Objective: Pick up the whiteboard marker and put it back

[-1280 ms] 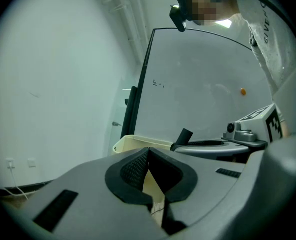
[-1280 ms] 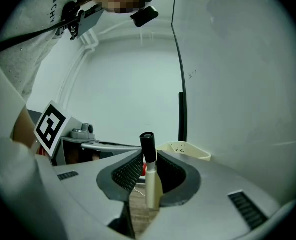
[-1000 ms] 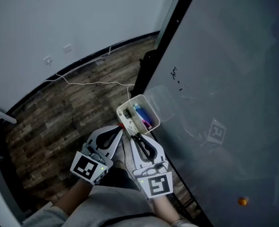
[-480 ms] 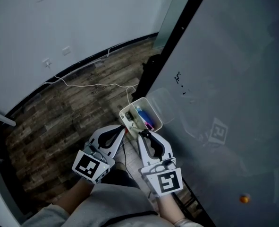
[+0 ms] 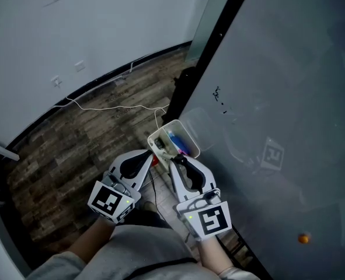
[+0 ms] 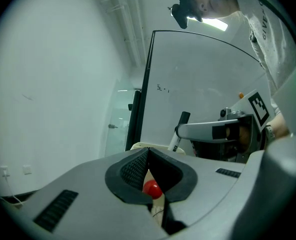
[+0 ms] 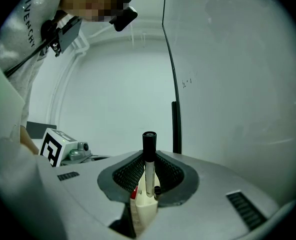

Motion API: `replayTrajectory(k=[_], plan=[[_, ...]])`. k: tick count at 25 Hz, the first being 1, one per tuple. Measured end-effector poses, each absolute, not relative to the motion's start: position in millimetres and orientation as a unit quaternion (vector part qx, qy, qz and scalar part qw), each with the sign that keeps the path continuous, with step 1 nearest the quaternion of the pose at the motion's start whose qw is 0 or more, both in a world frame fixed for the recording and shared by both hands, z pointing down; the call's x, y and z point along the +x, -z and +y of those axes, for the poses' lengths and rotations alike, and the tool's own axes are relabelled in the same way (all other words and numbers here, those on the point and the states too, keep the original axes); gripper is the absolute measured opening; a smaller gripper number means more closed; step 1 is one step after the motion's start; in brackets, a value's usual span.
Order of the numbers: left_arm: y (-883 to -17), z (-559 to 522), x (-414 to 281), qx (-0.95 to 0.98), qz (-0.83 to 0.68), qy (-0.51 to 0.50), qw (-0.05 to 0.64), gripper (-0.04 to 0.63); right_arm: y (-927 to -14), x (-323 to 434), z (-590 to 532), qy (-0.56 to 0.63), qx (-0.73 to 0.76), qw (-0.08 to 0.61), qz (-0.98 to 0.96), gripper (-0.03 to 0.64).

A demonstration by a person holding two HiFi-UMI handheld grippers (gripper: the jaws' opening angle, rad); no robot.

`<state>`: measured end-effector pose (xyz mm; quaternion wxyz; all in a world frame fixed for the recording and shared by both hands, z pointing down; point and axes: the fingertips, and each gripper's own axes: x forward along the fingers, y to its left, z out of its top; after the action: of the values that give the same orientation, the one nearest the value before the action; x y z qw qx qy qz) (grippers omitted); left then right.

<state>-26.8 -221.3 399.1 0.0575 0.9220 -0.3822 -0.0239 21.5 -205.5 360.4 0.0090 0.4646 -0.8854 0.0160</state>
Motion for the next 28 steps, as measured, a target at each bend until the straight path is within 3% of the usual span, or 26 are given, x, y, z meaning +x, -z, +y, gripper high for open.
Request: replayTrajectory(k=[28], plan=[[-381.5,-232.9,-33.6,0.921,-0.383,0.047,0.059,0.015,-300.3,19.9,-209.3,-0.005,0.457,-0.018,-0.889,0.077]])
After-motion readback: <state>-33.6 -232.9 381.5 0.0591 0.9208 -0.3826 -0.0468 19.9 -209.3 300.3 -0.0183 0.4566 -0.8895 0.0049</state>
